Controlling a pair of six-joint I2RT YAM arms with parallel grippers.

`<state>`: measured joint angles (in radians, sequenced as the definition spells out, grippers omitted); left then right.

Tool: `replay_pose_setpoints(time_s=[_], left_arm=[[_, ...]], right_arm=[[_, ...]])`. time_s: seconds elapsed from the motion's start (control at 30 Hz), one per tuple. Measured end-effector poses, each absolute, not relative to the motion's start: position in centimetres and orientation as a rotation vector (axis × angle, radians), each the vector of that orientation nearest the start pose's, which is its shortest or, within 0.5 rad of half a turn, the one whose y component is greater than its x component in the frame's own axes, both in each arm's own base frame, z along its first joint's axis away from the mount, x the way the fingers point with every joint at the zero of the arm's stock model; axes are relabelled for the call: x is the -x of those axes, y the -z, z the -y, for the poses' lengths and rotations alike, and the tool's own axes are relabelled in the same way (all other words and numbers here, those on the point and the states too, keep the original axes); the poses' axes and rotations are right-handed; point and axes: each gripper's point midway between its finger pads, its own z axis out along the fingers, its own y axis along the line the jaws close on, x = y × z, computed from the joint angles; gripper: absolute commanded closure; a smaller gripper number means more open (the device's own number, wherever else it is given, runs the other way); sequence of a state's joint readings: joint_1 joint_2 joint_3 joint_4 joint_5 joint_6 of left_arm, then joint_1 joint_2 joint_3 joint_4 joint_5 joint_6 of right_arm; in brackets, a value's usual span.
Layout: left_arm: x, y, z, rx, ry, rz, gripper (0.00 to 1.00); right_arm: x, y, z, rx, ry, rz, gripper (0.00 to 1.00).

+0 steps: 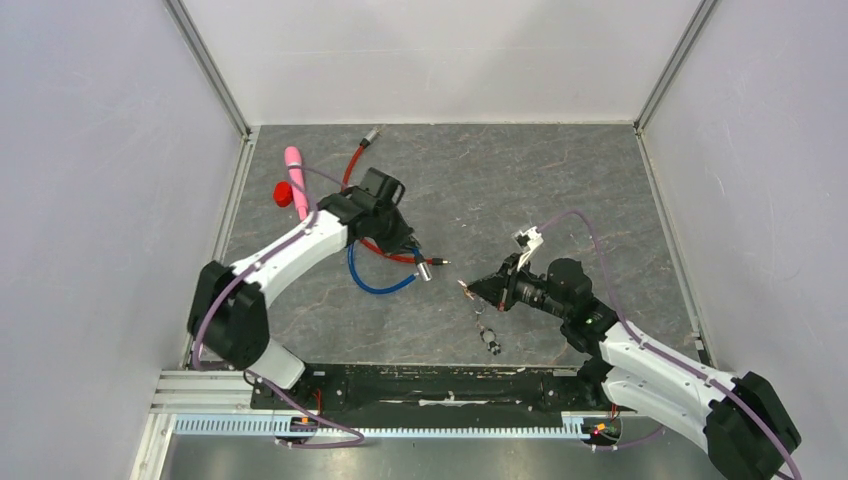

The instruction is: Unlock with the key

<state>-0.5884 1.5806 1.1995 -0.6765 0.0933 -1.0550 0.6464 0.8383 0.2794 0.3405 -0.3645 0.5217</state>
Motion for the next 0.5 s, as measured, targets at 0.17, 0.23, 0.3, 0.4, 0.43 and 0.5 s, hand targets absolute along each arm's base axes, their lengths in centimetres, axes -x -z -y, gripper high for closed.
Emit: replay_pose_setpoints(time_s=[0.17, 0.23, 0.3, 0.4, 0.43, 0.5], left_arm=[[-28.8, -14.3, 23.9, 0.861, 0.837, -2.582, 0.98], [-28.4, -13.9, 23.6, 0.941, 0.878, -2.567, 0.98], [-27.9, -13.5, 23.6, 1.001, 0.904, -2.562, 0.98], [-27.3, -13.3, 23.7, 1.069, 0.946, -2.549, 0.98], [-27.3, -13.5, 23.7, 1.088, 0.962, -2.536, 0.98], [-27.3, -13.9, 23.8, 1.117, 0.991, -2.510, 0.98]], right_arm=[[-18.6, -15.1, -25.6, 0.429, -1.167, -1.878, 1.00], [-18.6, -15.3, -26.0, 0.436, -1.176, -1.871, 1.00], [-18.5, -15.5, -26.4, 0.442, -1.186, -1.863, 1.00], [-18.5, -15.6, -27.1, 0.442, -1.208, -1.856, 1.00], [-18.5, -15.6, -27.4, 0.442, -1.214, -1.855, 1.00], [-18.5, -15.5, -27.9, 0.438, -1.226, -1.858, 1.00]])
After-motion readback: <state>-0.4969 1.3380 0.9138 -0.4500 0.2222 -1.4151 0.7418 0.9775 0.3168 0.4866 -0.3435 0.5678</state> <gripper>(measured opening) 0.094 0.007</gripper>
